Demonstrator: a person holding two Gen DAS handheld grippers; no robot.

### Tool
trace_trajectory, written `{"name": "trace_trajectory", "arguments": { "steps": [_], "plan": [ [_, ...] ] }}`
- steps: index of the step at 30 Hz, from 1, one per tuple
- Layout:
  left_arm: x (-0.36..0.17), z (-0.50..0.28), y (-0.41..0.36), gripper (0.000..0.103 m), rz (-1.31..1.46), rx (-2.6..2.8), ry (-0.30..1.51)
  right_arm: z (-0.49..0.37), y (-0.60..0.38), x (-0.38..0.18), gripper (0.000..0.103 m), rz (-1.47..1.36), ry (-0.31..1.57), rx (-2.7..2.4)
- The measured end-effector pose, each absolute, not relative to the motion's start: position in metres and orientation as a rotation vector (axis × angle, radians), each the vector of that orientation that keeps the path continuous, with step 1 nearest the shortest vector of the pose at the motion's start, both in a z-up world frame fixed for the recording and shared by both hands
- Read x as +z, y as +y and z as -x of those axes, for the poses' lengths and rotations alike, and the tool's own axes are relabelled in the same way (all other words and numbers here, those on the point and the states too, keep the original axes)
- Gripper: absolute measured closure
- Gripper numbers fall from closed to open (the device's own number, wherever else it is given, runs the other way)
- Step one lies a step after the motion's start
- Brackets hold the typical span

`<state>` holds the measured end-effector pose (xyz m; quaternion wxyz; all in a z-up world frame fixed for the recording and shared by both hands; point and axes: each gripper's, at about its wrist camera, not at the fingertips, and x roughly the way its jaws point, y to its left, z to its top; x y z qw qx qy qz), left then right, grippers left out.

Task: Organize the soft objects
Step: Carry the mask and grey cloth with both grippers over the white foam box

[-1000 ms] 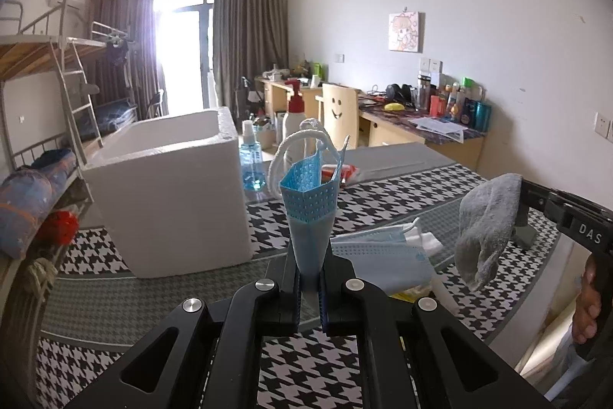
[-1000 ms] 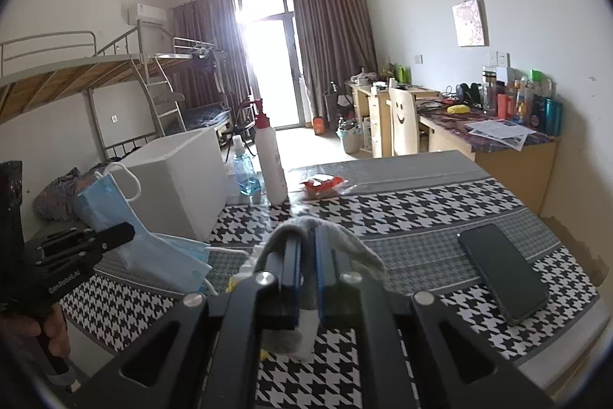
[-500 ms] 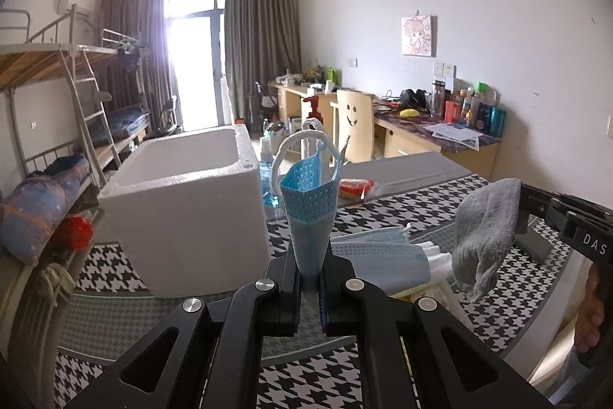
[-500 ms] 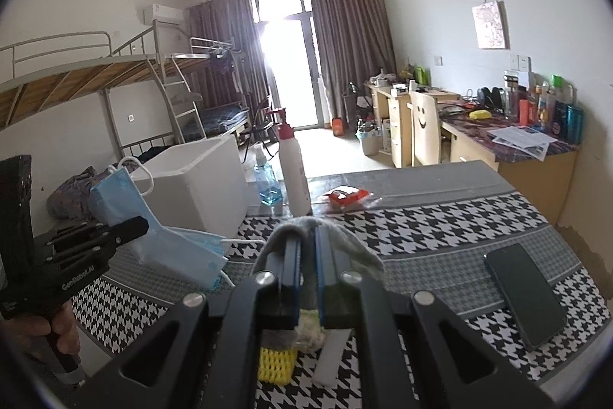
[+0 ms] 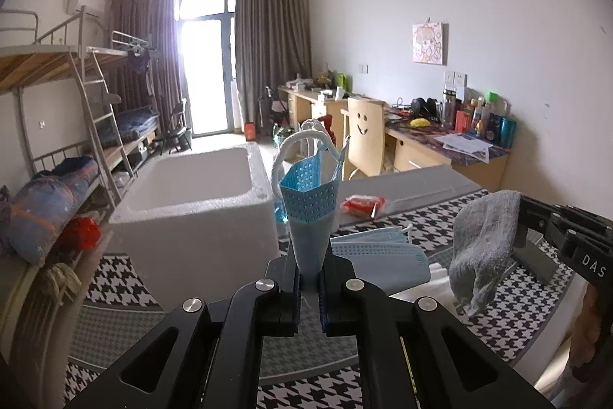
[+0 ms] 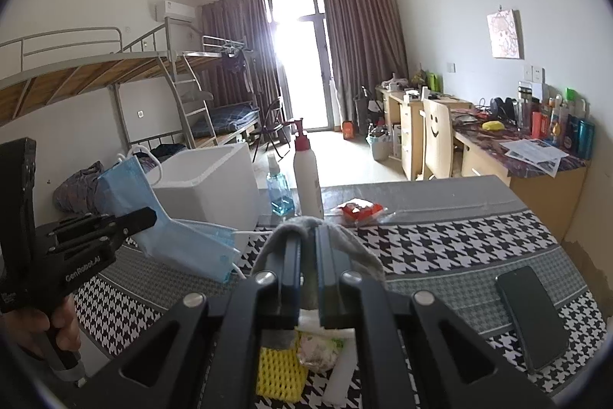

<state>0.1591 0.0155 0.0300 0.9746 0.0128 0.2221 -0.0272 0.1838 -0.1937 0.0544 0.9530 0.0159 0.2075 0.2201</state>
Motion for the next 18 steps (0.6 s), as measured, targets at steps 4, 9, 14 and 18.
{"name": "trace_trajectory", "arguments": {
  "steps": [4, 9, 14, 18],
  "plan": [
    [0.034, -0.161, 0.018, 0.096, -0.021, -0.051, 0.440, -0.186, -0.192, 0.060, 0.094, -0.037, 0.412, 0.447],
    [0.039, -0.165, 0.018, 0.096, -0.018, -0.053, 0.438, -0.191, -0.189, 0.067, 0.094, -0.032, 0.402, 0.455],
    [0.046, -0.169, 0.020, 0.096, -0.021, -0.046, 0.427, -0.194, -0.185, 0.072, 0.094, -0.033, 0.395, 0.460],
    [0.055, -0.175, 0.023, 0.096, -0.016, -0.042, 0.427, -0.197, -0.183, 0.078, 0.094, -0.026, 0.388, 0.466]
  ]
}}
